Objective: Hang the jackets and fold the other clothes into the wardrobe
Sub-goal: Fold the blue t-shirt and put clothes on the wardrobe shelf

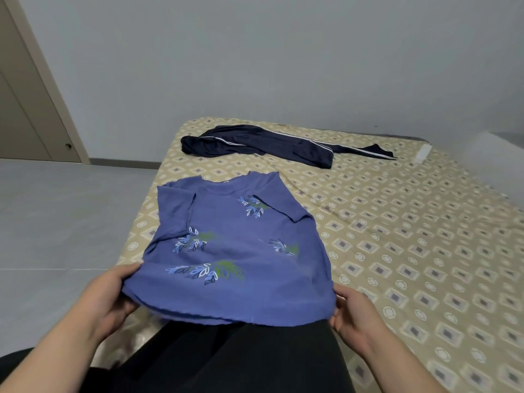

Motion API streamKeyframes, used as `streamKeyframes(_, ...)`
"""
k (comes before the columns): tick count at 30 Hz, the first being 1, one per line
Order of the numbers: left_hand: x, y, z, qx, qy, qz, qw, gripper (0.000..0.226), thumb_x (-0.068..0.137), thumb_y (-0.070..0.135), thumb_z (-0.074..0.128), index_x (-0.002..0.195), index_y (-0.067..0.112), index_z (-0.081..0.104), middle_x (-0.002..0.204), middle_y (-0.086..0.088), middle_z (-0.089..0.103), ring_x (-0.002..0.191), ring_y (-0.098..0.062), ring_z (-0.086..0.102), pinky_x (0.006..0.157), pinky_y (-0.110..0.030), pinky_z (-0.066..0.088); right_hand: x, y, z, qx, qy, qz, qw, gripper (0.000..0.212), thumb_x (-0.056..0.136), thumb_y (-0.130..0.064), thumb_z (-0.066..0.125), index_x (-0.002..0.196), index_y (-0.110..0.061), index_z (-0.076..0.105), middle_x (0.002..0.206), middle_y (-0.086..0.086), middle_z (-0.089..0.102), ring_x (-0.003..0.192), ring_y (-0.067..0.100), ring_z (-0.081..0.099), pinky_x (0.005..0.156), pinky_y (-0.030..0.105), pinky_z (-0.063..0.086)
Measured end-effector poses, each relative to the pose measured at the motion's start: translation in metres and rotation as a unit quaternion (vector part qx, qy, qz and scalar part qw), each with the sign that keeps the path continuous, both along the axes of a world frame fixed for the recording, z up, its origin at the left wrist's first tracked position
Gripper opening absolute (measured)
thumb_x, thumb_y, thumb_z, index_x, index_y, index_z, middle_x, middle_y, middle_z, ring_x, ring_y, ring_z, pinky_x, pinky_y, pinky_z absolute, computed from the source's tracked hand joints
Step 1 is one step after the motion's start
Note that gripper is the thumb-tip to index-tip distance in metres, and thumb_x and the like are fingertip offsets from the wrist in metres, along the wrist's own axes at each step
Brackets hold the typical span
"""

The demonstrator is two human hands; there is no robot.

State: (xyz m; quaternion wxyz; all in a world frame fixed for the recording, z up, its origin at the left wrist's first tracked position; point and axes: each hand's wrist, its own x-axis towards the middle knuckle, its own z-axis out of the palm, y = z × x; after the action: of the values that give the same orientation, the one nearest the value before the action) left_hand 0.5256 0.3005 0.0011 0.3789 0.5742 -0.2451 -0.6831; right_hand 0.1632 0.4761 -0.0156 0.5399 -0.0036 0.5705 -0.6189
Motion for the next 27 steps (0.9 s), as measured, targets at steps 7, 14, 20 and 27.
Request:
streamKeyframes(7,0.012,-0.01,-0.003,-0.05,0.002,0.055,0.997,0.01,0.093,0.004,0.052,0.085,0.009,0.055,0.065,-0.007,0.057,0.053,-0.015,0.054,0.038,-0.015,0.045,0.013,0.013,-0.014,0.034,0.197,0.124,0.972,0.035,0.091,0.01,0.055,0.112,-0.015,0.065,0.101,0.002,0.076,0.079,0.017,0.072,0.056,0.024,0.054)
streamKeyframes(14,0.011,-0.018,-0.002,-0.097,0.075,0.107,0.987,0.023,0.097,-0.01,0.041,0.088,0.008,0.053,0.092,-0.011,0.059,0.068,-0.016,0.064,0.052,-0.018,0.056,0.004,0.014,-0.014,0.022,0.195,0.197,0.96,0.021,0.091,0.005,0.051,0.085,0.002,0.071,0.082,0.015,0.068,0.071,0.019,0.063,0.063,0.026,0.049)
streamKeyframes(20,0.012,-0.025,0.003,-0.101,0.162,0.135,0.972,0.024,0.093,-0.013,0.035,0.092,0.003,0.053,0.091,-0.014,0.059,0.083,-0.02,0.066,0.067,-0.023,0.06,-0.036,-0.019,0.021,-0.019,0.222,0.116,0.968,0.037,0.093,0.001,0.039,0.09,-0.007,0.075,0.095,0.011,0.076,0.086,0.024,0.072,0.084,0.041,0.054)
streamKeyframes(27,0.012,-0.033,-0.015,-0.204,-0.269,-0.014,0.941,0.037,0.079,-0.017,0.06,0.105,0.01,0.06,0.093,-0.012,0.065,0.083,-0.027,0.06,0.081,-0.036,0.046,-0.075,-0.097,0.054,0.136,0.302,0.174,0.927,0.013,0.088,-0.023,0.064,0.082,-0.016,0.055,0.056,0.006,0.048,0.045,0.017,0.043,0.046,0.023,0.04)
